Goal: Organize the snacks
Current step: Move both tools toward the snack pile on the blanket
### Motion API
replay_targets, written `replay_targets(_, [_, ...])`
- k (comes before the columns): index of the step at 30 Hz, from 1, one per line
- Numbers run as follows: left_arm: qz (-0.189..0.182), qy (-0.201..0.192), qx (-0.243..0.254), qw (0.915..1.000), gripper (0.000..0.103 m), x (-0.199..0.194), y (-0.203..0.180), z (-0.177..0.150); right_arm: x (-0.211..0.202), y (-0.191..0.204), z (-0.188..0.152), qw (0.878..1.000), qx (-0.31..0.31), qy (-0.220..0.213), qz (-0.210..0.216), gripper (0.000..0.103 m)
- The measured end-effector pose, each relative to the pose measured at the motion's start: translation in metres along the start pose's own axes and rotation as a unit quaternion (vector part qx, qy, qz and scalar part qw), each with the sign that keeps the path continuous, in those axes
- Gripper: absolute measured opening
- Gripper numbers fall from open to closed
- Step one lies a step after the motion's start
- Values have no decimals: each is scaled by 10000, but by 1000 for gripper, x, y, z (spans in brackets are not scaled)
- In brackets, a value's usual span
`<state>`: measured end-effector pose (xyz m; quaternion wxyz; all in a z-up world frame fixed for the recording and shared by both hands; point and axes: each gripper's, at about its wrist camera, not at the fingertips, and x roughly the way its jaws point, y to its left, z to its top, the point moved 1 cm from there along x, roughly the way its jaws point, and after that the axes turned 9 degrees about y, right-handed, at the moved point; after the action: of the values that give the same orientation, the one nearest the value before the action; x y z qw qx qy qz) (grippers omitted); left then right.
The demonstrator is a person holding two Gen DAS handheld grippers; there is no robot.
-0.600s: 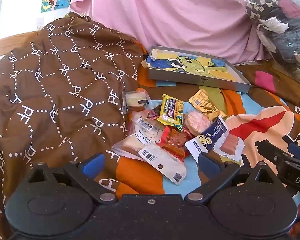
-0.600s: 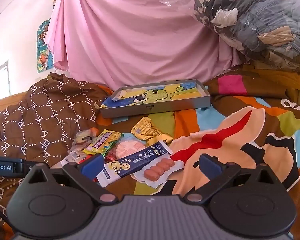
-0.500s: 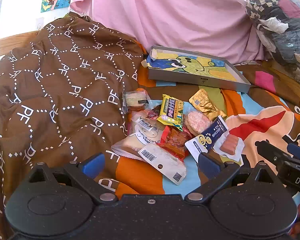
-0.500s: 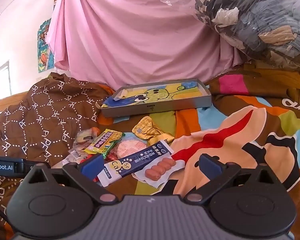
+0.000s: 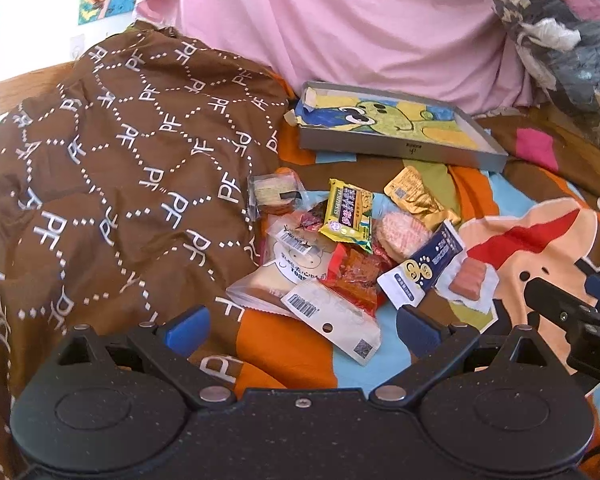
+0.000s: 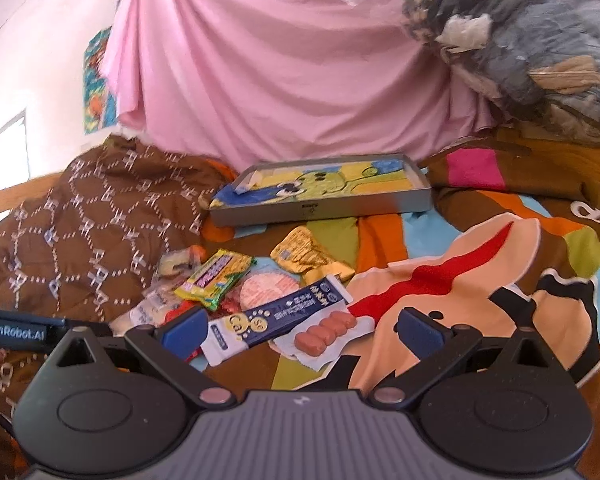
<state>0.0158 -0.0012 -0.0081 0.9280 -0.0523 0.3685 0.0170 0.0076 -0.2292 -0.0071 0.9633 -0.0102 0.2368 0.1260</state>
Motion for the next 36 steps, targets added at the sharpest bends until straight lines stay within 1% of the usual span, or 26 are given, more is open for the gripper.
replay_targets(2, [-7, 24, 83, 10000, 99, 3, 1, 5, 4, 0, 4, 9991, -344, -36, 255, 103])
replay_targets(4, [-109, 84, 103, 9999, 99, 8, 1, 12, 7, 0, 10, 9965, -680, -174, 445, 103])
replay_targets(5, [-181, 143, 98, 9997, 99, 10, 1, 16, 9, -2, 13, 9955, -741, -242, 536, 103])
replay_targets(6, [-257, 206, 97, 9994, 99, 13, 1, 20, 9, -3, 15, 9945, -686, -443, 657, 103])
replay_targets(7, [-344, 258, 118, 9990, 99, 16, 0, 25, 12, -5, 19, 9939, -698, -402, 757, 103])
replay_targets(8, [-431, 290, 178, 9985, 99, 18, -3, 29, 13, -7, 21, 9940, -672, -254, 827, 103])
replay_targets(9, [-516, 313, 300, 9977, 99, 20, -6, 34, 17, -8, 23, 9939, -729, -7, 823, 103])
replay_targets(10, [-577, 327, 450, 9968, 99, 23, -9, 39, 20, -8, 24, 9934, -785, 30, 833, 103])
replay_targets(11, [-616, 338, 588, 9958, 99, 26, -13, 43, 28, -11, 27, 9918, -968, 369, 748, 103])
replay_targets(15, [-755, 508, 1100, 9898, 99, 40, -26, 59, 54, -18, 30, 9836, -1367, 955, 681, 103])
replay_targets(18, [-742, 677, 1574, 9824, 99, 54, -36, 72, 71, -27, 31, 9776, -1553, 1226, 714, 103])
replay_targets(22, [-878, 885, 2032, 9712, 99, 70, -47, 84, 87, -37, 33, 9727, -1688, 1433, 691, 103])
replay_targets(26, [-908, 1069, 2471, 9588, 98, 87, -63, 87, 100, -41, 35, 9658, -2010, 1487, 689, 103])
replay_targets(29, [-954, 1262, 2711, 9495, 96, 99, -75, 88, 106, -43, 32, 9645, -2098, 1473, 638, 103])
replay_targets(31, [-963, 1310, 2882, 9437, 96, 106, -83, 87, 108, -44, 29, 9642, -2096, 1475, 677, 103])
replay_targets(34, [-873, 1379, 3050, 9383, 96, 118, -95, 87, 109, -43, 25, 9613, -2214, 1467, 730, 103])
replay_targets(36, [-719, 1503, 3178, 9334, 95, 128, -102, 87, 110, -41, 22, 9599, -2292, 1437, 730, 103])
